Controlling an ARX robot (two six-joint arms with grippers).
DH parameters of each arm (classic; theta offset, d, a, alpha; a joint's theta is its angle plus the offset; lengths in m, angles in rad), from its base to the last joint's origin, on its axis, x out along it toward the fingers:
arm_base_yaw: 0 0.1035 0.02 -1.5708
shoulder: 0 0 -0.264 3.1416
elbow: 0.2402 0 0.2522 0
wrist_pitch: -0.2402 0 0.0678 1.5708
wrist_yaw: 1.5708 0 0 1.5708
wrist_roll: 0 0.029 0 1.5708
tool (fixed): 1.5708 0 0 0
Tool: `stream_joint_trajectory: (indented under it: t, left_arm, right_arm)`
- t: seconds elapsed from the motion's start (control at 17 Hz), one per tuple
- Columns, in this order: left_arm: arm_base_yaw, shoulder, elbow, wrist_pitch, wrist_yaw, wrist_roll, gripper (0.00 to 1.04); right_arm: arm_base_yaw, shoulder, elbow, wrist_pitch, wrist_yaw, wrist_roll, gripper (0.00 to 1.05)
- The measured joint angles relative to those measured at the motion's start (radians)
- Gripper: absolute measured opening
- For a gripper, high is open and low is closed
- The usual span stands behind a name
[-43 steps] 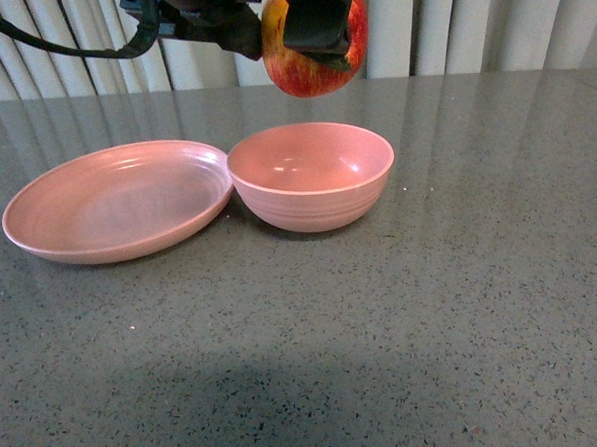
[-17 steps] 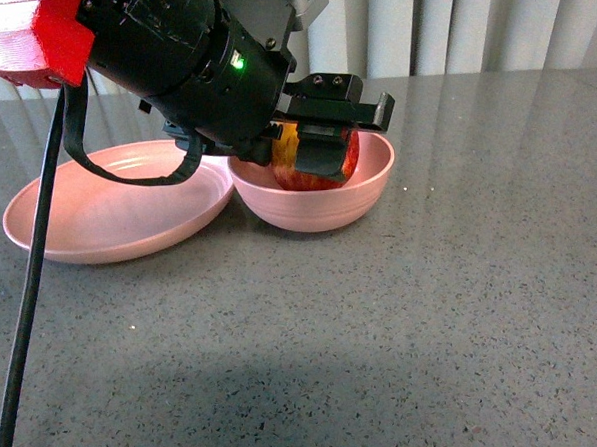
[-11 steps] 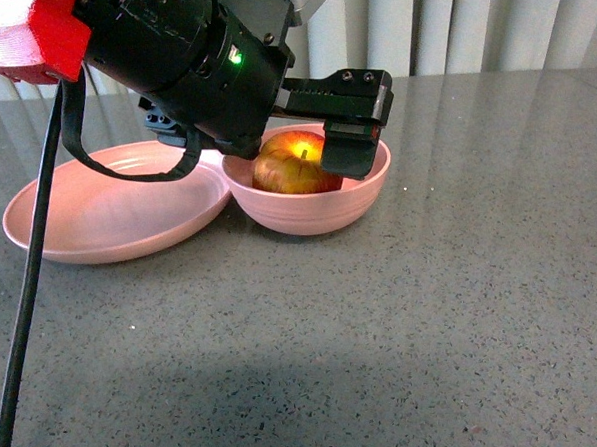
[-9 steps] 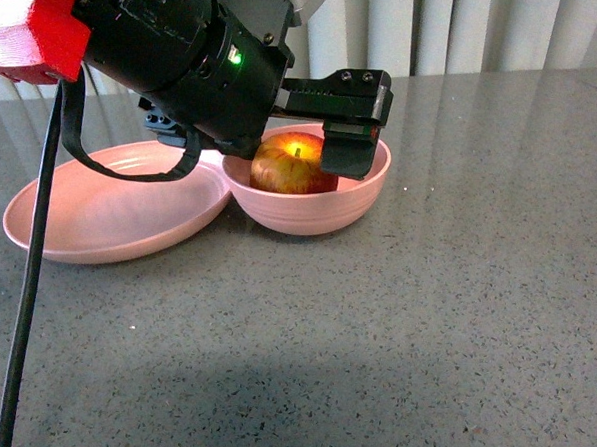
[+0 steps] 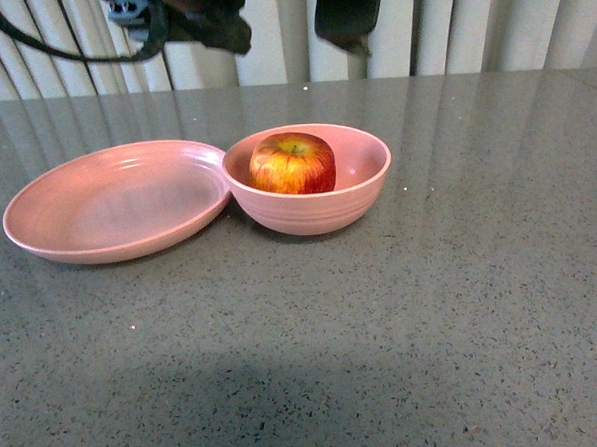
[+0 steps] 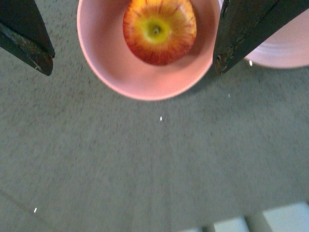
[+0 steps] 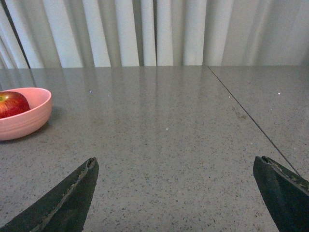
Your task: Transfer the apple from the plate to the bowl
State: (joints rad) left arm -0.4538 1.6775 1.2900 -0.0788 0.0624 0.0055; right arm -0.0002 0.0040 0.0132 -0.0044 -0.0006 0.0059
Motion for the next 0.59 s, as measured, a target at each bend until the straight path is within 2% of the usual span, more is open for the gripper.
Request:
stream_joint_trajectory:
  t: [0.23,0.47,0.53,0.59]
  left_arm:
    - [0.023,-0.176,-0.056,0.131,-0.016,-0.033,0.98]
    - [0.083,-0.379,-0.162,0.176,-0.044,-0.033,0.98]
    - [0.097,-0.421,-0.188,0.193,-0.068,-0.029,0.97]
    - [0.1,-0.478,-0.256,0.273,-0.223,-0.024,0.86]
  right_arm:
    - [0.0,0.0,0.0,0.0,0.0,0.0,0.98]
    - [0.0,0.0,0.0,0.0,0.0,0.0,0.98]
    - [0.0,0.0,0.0,0.0,0.0,0.0,0.98]
    - [0.0,0.0,0.0,0.0,0.0,0.0,0.98]
